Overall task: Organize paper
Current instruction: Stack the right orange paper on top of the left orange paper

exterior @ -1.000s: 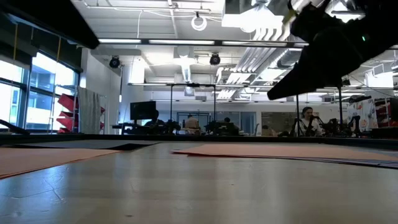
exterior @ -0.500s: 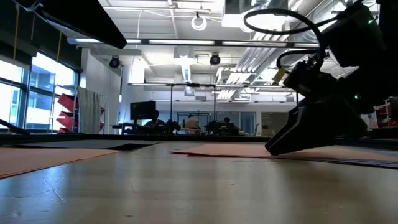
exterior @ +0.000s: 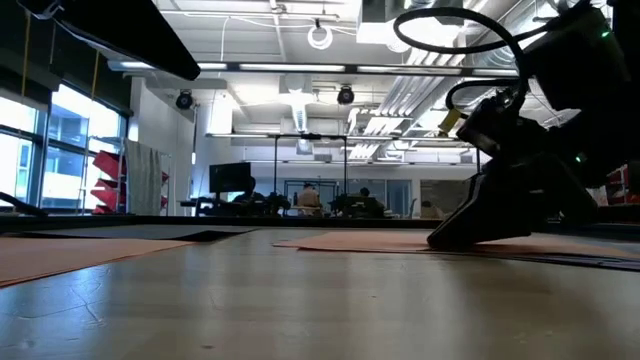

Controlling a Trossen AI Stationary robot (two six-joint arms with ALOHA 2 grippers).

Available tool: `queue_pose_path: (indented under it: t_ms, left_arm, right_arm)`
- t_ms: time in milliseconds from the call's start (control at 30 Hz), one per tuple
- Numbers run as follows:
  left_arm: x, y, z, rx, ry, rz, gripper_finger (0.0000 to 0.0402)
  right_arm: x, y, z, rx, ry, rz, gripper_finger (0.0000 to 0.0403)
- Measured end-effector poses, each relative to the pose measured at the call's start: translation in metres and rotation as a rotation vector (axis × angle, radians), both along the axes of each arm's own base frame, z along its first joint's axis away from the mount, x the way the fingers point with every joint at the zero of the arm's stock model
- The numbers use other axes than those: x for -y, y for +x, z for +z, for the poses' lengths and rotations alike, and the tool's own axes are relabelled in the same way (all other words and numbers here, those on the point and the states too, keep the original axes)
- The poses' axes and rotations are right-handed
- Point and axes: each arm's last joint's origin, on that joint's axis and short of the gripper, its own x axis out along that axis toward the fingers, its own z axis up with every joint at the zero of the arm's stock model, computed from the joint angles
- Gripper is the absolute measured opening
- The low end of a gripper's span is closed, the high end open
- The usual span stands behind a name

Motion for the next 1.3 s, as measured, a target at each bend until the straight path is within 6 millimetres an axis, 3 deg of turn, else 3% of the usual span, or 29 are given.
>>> queue_pose_path:
  t_ms: [333,567,700,900,1033,1167,1300]
  left_arm:
    - [0.0,0.002,-0.007,-0.018,0.035,-0.002,0.0]
    - [0.0,0.002,-0.007,-0.019,0.037,-0.005,0.0]
    - [0.0,0.002,-0.007,-0.019,0.037,-0.005,0.0]
    - [0.0,0.002,-0.007,-0.018,0.037,-0.005,0.0]
    - [0.0,0.002,-0.007,-0.018,0.037,-0.005,0.0]
    - [0.0,0.002,-0.007,-0.022,0.033,-0.005,0.0]
    - [0.001,0.002,-0.008,-0.04,0.03,-0.011,0.0]
  right_arm:
    - [-0.008,-0.003,0.027,0.097,-0.013,0.027,0.0]
    - [-0.009,-0.003,0.027,0.087,0.017,0.047,0.0004]
    - [-0.006,-0.002,0.024,0.086,0.001,0.019,0.0049]
    - [-0.006,0.001,0.02,0.112,-0.062,0.007,0.0179]
    - [-0.001,0.002,0.004,0.07,-0.059,-0.016,0.0249]
    - [0.005,0.006,-0.012,0.059,-0.018,-0.056,0.0254]
    - [0.007,0.008,-0.016,0.055,0.002,-0.033,0.0204]
